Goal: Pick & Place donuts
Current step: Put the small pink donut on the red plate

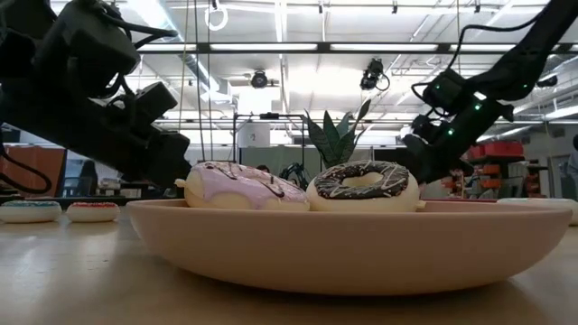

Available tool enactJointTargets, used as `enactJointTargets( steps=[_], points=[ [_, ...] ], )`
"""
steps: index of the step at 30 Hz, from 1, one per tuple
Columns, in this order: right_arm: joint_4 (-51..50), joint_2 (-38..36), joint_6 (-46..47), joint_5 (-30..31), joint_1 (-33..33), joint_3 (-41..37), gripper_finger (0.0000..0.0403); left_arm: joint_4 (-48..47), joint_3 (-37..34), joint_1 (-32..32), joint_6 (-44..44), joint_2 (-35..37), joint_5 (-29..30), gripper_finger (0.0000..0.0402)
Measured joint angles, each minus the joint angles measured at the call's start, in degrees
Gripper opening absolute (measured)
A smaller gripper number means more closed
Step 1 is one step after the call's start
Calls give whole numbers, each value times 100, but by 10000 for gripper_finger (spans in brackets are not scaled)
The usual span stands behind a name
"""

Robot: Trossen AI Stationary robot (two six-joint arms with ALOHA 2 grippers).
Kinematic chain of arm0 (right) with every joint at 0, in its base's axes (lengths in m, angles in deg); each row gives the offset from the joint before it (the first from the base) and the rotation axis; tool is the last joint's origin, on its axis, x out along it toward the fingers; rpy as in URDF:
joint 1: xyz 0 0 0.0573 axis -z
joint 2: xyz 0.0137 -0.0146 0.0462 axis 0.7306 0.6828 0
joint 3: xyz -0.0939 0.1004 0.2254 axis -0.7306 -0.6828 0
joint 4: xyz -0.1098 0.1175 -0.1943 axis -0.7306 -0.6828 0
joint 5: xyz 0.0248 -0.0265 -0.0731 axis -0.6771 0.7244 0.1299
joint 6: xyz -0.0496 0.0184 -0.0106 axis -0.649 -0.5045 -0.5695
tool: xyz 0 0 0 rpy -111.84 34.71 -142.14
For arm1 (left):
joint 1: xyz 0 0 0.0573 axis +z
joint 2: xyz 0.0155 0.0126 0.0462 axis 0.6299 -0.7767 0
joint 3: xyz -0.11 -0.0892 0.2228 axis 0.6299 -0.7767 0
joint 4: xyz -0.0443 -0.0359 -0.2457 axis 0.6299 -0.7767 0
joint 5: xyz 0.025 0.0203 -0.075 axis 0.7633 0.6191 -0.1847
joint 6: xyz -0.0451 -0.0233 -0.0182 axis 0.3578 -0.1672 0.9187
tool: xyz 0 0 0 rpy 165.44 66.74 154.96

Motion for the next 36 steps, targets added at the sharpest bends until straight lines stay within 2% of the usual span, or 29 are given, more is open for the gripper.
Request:
enactJointTargets(
  steps=[7,20,28,36],
  points=[
    [-89,434,-114,136,36,211,29,2,0,0,0,2,-4,195],
    [-84,426,-116,170,32,211,41,14,0,-1,0,9,-35,195],
    [-131,289,9,521,34,211,77,15,0,0,0,9,-39,195],
    [-140,282,78,557,34,211,97,15,0,-1,2,9,-39,195]
  ],
)
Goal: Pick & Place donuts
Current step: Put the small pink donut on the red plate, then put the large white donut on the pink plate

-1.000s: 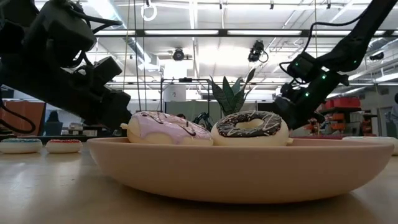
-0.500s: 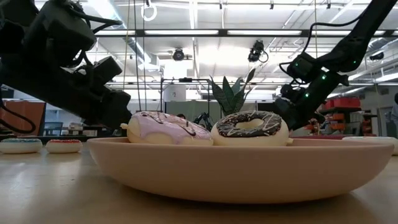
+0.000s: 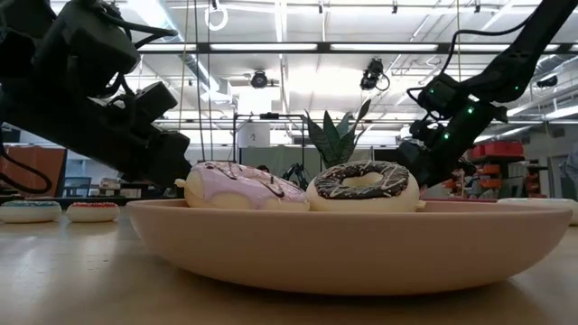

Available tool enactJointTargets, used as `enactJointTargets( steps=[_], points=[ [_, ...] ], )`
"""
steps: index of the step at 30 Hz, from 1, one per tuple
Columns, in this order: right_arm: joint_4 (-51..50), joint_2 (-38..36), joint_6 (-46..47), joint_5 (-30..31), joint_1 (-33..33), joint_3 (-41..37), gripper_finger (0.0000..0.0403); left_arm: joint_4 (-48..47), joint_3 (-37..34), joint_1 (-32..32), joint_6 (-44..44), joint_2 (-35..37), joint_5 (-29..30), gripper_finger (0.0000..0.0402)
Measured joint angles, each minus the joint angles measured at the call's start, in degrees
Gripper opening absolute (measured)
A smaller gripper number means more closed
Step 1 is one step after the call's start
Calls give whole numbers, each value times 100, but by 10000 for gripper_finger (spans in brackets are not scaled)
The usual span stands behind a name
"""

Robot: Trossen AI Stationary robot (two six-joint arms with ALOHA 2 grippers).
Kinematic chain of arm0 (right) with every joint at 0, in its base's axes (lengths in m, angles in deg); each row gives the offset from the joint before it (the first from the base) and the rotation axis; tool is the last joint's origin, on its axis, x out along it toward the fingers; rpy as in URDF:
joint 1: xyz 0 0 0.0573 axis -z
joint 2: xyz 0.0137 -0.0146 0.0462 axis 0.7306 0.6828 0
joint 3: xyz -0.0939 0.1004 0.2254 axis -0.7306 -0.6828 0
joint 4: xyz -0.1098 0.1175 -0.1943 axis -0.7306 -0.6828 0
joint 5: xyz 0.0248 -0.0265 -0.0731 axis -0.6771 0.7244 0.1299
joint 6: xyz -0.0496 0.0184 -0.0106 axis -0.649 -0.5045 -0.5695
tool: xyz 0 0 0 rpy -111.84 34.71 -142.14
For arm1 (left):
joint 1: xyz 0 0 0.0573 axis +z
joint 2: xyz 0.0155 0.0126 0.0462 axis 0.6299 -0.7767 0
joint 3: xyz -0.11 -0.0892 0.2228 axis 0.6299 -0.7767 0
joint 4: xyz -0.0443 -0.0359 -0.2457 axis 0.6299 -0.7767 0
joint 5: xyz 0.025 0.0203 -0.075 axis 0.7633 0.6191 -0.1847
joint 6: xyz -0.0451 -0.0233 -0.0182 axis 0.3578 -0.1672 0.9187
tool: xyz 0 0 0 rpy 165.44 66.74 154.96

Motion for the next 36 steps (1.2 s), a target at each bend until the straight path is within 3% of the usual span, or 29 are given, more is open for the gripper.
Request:
enactJointTargets(
  steps=[7,13,18,23,30,36],
  points=[
    [-465,0,0,109,-2,206,114,19,0,-1,0,0,-14,195],
    [-1433,0,-57,813,2,580,156,24,0,-1,0,0,-24,195],
    [-1662,1,-283,718,-37,643,200,26,0,1,0,0,-22,195],
    [-1687,-72,-632,753,-192,730,212,28,0,1,1,0,-22,195],
    [-1346,-545,-1029,866,-1148,903,213,49,0,1,0,0,-20,195],
    [-827,-587,-1111,627,-2684,857,213,58,0,1,-3,-2,-17,195]
  ],
)
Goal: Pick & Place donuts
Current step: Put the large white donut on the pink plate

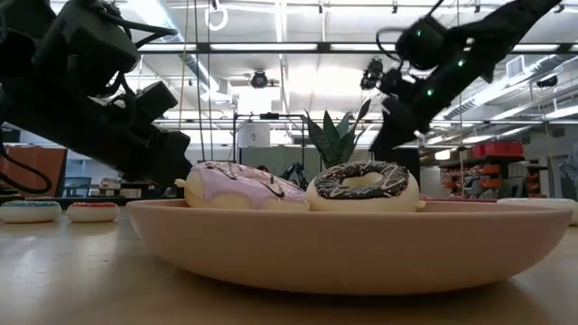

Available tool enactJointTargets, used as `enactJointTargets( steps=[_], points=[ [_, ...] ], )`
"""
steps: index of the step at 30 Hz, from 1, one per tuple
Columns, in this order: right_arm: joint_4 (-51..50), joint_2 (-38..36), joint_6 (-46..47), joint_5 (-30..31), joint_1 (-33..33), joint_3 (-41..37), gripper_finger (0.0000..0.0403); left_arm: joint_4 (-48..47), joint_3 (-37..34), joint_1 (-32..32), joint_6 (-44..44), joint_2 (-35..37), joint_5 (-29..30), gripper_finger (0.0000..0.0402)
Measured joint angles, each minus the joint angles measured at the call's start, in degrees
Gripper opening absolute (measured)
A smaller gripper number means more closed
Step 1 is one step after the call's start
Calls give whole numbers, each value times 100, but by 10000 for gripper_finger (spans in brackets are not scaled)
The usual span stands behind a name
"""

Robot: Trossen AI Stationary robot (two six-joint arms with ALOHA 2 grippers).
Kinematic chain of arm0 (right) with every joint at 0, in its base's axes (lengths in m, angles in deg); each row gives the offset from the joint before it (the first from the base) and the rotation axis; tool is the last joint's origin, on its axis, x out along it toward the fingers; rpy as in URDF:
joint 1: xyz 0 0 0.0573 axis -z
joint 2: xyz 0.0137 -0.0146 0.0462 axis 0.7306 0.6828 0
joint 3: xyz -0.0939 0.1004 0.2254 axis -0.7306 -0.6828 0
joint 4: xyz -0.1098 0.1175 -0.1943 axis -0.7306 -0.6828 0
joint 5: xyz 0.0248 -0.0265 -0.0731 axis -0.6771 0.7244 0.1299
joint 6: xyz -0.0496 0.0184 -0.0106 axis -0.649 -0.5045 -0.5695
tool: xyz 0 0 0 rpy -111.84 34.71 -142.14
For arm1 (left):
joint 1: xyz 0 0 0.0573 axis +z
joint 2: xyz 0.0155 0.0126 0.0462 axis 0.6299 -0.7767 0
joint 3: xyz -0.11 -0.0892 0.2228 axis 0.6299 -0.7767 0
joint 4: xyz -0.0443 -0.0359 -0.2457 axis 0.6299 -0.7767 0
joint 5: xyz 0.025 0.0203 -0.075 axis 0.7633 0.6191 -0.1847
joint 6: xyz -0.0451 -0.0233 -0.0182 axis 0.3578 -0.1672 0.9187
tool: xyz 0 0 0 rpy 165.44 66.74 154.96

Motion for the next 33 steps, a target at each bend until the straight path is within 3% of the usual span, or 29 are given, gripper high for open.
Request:
enactJointTargets(
  steps=[7,12,20,25,33],
  points=[
    [1051,93,-86,-277,-1949,-391,213,9,0,-4,1,0,-53,195],
    [795,93,166,-275,-3041,-417,213,43,-2,-84,1,0,-96,195],
    [-1617,93,2072,-207,-4004,-420,213,58,-2,-164,-1,0,-96,195],
    [-3258,96,3375,601,-4248,-424,213,56,-2,-164,-3,0,-96,195],
    [-3864,76,3912,929,-4646,-364,187,54,-2,-155,-12,-2,-94,195]
  ],
)
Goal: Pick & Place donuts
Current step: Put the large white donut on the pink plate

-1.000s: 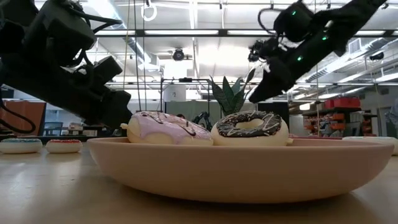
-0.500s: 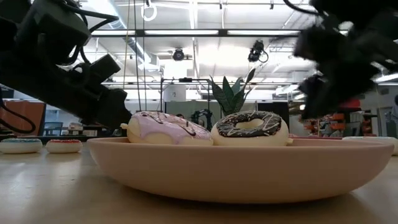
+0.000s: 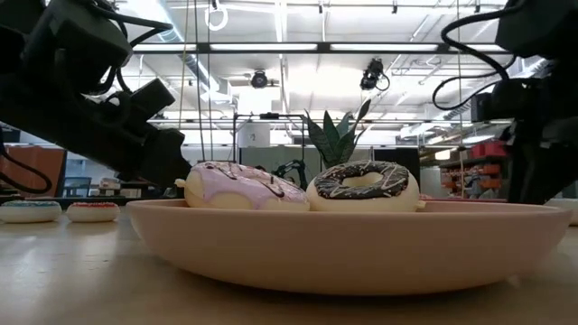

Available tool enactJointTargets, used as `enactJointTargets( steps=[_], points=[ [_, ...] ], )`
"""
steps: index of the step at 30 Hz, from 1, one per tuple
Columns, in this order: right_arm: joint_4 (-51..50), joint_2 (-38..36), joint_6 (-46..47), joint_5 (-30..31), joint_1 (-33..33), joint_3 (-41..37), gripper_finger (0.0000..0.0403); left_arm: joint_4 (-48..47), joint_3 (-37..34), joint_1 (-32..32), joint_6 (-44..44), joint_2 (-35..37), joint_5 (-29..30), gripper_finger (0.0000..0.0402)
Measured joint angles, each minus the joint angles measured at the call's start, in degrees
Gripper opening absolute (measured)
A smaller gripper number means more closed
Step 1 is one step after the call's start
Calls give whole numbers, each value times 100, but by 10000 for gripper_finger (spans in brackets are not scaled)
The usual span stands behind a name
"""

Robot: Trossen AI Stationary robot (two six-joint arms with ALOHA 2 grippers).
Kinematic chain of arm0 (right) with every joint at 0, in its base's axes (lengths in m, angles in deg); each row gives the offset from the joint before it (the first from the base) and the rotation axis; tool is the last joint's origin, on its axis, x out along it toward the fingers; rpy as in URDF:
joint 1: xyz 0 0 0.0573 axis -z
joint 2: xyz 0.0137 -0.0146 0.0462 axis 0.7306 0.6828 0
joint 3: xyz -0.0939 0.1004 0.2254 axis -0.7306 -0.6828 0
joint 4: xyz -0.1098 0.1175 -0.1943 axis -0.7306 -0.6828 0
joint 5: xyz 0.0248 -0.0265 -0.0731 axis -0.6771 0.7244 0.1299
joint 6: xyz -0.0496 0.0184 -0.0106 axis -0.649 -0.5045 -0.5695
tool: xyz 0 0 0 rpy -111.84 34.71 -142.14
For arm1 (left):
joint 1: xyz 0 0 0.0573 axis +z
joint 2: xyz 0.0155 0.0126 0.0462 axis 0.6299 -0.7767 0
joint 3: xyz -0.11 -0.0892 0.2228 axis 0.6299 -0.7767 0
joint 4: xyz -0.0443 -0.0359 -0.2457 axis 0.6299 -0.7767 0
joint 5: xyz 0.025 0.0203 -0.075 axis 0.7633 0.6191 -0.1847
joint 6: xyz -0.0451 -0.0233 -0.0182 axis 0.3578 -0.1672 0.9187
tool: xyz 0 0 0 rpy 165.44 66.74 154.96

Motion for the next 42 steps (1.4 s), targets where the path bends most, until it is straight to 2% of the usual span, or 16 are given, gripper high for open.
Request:
enactJointTargets(
  steps=[4,8,13,16,19,25,29,33,39,42],
  points=[
    [-210,0,128,4,-160,178,170,-1,0,10,0,0,2,195],
    [-834,-2,470,13,-280,471,157,-1,0,11,0,0,4,195],
    [-1776,-2,1411,-1,-399,696,149,-1,0,11,0,0,9,195],
    [-1811,-4,1877,-4,-427,557,152,-3,0,11,0,0,11,195],
    [-1567,-2,2065,-191,-415,288,172,-1,0,11,0,0,11,195],
    [-975,-2,1838,-151,-310,-195,247,-1,0,11,4,0,13,195],
    [-751,-15,1407,-4,-269,-315,256,3,0,11,8,0,12,195],
    [-575,-2,951,114,-260,-304,210,75,0,11,7,0,11,195],
    [-25,2,367,188,-257,-254,92,113,0,11,-2,0,10,195],
    [18,2,53,186,-259,87,41,123,0,11,-2,0,-1,195]
  ],
)
